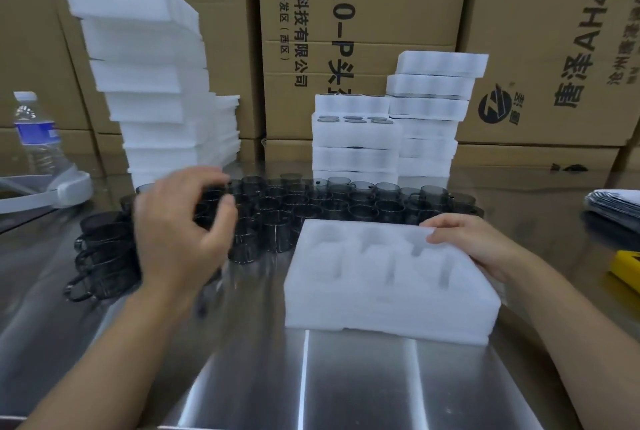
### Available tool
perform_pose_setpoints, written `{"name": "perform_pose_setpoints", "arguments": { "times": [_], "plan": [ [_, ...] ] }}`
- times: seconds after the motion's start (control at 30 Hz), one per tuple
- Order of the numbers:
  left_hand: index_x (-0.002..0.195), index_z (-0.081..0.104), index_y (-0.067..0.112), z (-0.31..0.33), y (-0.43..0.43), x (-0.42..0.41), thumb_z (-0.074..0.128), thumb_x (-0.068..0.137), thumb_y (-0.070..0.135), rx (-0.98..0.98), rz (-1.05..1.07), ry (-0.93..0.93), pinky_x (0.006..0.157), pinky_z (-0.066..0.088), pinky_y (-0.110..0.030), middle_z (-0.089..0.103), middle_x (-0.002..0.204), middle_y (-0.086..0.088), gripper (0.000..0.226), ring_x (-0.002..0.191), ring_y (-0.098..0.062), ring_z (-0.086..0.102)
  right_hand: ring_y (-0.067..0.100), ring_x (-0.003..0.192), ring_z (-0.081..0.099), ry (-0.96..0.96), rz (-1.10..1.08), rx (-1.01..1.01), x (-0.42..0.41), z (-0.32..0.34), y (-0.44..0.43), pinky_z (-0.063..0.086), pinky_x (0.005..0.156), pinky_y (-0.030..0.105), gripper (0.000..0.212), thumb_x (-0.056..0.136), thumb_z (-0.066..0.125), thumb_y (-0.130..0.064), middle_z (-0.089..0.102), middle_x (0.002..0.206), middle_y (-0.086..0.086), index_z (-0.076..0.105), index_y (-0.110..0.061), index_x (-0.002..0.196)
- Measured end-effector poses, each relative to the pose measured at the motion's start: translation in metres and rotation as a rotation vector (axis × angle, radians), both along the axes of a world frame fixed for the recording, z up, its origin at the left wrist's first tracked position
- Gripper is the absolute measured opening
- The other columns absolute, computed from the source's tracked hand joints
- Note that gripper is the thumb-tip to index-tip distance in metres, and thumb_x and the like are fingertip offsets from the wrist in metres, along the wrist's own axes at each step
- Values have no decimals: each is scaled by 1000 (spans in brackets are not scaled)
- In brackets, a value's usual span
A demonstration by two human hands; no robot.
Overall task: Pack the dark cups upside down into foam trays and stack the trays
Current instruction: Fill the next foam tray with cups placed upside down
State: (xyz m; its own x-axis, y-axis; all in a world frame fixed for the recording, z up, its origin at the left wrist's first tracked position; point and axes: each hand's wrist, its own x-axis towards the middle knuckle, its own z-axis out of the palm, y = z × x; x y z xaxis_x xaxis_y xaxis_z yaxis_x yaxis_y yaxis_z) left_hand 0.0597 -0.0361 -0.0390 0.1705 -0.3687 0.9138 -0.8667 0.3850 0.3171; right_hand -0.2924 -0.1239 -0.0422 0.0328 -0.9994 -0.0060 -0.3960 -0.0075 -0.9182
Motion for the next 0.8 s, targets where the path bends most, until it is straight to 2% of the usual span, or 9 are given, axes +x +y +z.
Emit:
{"name": "perform_pose_setpoints", "arguments": {
  "times": [0.03, 0.1, 0.17, 0.27, 0.37, 0.43, 0.53, 0.67, 0.8],
  "plan": [
    [110, 63, 20, 3, -1, 18, 54, 83, 40, 47, 177, 146, 105, 31, -48, 58, 122, -2, 34, 117, -26, 51, 32, 93, 69, 3, 4, -4, 0, 0, 0, 52, 92, 50, 18, 83, 65, -5, 74, 94, 10, 74, -17, 93],
    [118, 58, 27, 3, -2, 54, 52, 77, 62, 340, 427, 391, 109, 20, -63, 40, 142, -10, 55, 135, -32, 32, 30, 90, 70, 7, 16, -13, 1, 0, -1, 54, 89, 48, 18, 82, 65, -4, 74, 94, 11, 74, -15, 93],
    [126, 55, 30, -1, -1, 71, 46, 63, 86, 645, 450, 470, 108, 22, -66, 34, 147, -13, 85, 138, -36, 26, 27, 81, 71, 3, 30, -26, 4, 0, 0, 54, 81, 43, 17, 82, 64, -2, 74, 92, 12, 74, -14, 90],
    [130, 52, 34, -3, -3, 66, 40, 41, 101, 906, 313, 381, 108, 26, -63, 42, 146, -9, 113, 133, -37, 37, 25, 75, 69, 3, 41, -38, 9, 1, 0, 54, 76, 40, 17, 82, 63, 1, 74, 89, 14, 73, -12, 87],
    [140, 41, 32, -6, -7, 58, 36, 33, 101, 1095, 317, 148, 112, 21, -59, 31, 154, -7, 128, 142, -33, 23, 21, 69, 68, 7, 73, -44, 13, 0, 2, 52, 69, 35, 18, 81, 62, 2, 74, 87, 14, 73, -11, 86],
    [144, 35, 31, -10, -9, 55, 36, 30, 97, 1151, 324, 62, 115, 15, -56, 21, 158, -8, 131, 146, -30, 10, 20, 68, 68, 17, 87, -45, 16, 0, 4, 52, 67, 34, 18, 82, 62, 1, 74, 86, 13, 73, -12, 86],
    [145, 34, 31, -13, -11, 43, 38, 32, 95, 1167, 325, 20, 114, 13, -59, 17, 158, -7, 130, 147, -29, 5, 21, 71, 68, 38, 95, -44, 18, 1, 5, 52, 70, 35, 18, 82, 61, 1, 74, 88, 12, 73, -13, 85],
    [143, 35, 33, -18, -14, 20, 44, 62, 90, 1121, 409, -29, 108, 10, -70, 16, 158, 1, 100, 146, -26, 6, 23, 75, 67, 108, 105, -41, 21, 4, 7, 51, 73, 38, 18, 82, 60, 0, 74, 90, 11, 73, -13, 86],
    [144, 34, 29, -25, -19, -2, 33, 75, 85, 1072, 403, -124, 110, 14, -64, 14, 159, 0, 89, 145, -26, 9, 23, 76, 65, 171, 121, -37, 22, 7, 9, 48, 74, 40, 17, 82, 60, -2, 73, 92, 10, 71, -14, 86]
  ]
}}
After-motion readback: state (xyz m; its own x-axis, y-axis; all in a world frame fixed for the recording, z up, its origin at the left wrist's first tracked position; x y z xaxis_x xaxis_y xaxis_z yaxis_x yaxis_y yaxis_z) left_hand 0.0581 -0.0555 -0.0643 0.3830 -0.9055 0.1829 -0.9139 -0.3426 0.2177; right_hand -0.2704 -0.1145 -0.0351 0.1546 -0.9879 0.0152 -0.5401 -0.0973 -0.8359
